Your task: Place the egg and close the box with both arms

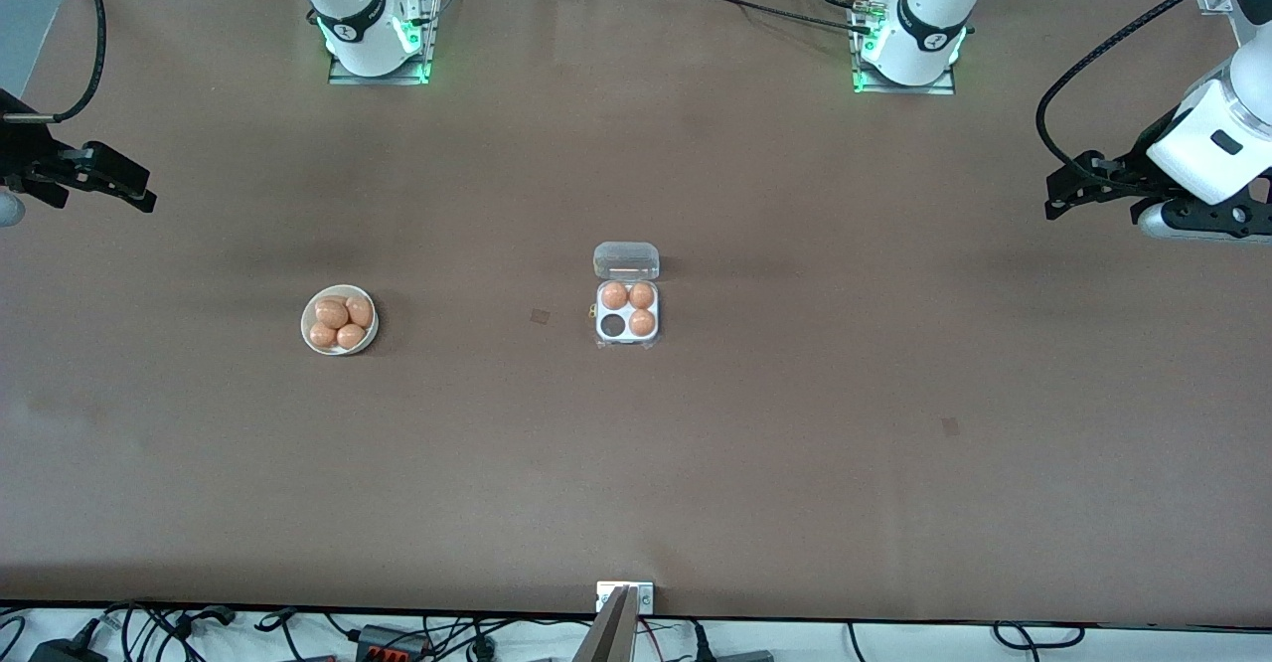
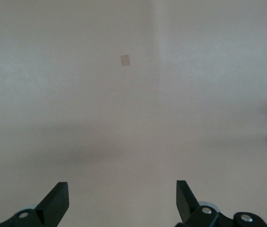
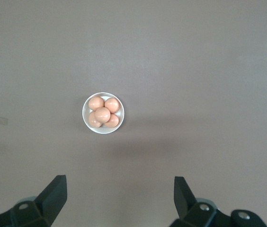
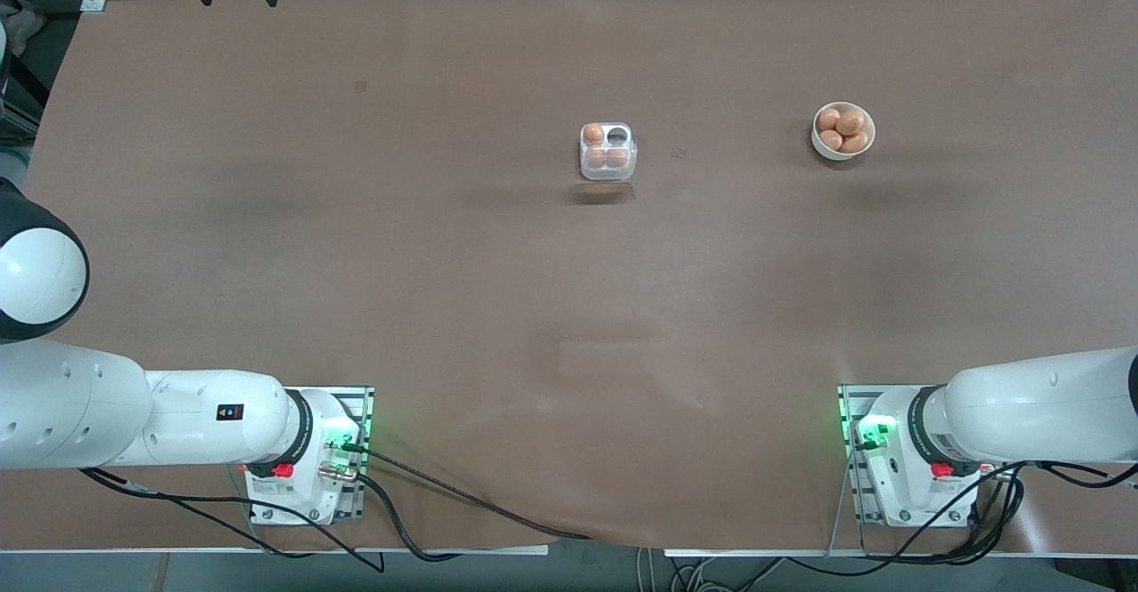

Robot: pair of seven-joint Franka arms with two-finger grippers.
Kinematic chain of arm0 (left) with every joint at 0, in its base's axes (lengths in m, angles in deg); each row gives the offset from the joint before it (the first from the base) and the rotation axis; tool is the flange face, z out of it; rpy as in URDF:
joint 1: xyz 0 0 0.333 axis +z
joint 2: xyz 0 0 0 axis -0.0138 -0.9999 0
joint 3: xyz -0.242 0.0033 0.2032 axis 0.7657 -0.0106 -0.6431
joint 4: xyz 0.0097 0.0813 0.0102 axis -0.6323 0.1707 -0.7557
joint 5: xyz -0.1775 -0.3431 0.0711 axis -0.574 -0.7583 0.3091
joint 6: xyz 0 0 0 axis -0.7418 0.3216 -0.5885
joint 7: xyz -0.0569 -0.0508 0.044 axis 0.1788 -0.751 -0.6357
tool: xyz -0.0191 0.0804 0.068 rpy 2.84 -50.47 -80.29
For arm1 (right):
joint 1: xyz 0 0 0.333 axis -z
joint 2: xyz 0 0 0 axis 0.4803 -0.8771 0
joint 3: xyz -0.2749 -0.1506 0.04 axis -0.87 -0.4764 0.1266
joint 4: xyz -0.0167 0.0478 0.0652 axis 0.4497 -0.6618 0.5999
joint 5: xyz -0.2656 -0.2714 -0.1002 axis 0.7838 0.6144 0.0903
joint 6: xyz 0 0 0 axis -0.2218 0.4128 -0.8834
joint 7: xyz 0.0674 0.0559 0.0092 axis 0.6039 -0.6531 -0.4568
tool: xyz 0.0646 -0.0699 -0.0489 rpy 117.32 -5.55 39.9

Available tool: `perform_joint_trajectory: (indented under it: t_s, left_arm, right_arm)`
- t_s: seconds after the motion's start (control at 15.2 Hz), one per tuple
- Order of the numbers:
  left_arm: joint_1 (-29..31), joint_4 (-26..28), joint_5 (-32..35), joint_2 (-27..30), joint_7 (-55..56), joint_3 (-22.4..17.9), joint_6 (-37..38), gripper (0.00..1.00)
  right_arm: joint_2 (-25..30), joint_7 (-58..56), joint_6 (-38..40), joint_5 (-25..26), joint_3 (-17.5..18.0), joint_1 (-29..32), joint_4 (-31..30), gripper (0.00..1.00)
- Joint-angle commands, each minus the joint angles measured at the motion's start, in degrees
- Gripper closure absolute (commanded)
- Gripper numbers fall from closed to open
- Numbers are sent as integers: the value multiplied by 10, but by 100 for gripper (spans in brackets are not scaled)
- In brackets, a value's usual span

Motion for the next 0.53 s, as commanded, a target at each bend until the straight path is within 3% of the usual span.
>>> perform_joint_trajectory:
  t_s: [0.0, 0.46]
  left_arm:
    - [3, -8, 5, 5, 3, 4, 13, 0]
    - [3, -8, 5, 5, 3, 4, 13, 0]
  right_arm:
    - [16, 0, 5, -2, 4, 2, -6, 0]
    - [0, 2, -8, -5, 3, 3, -9, 0]
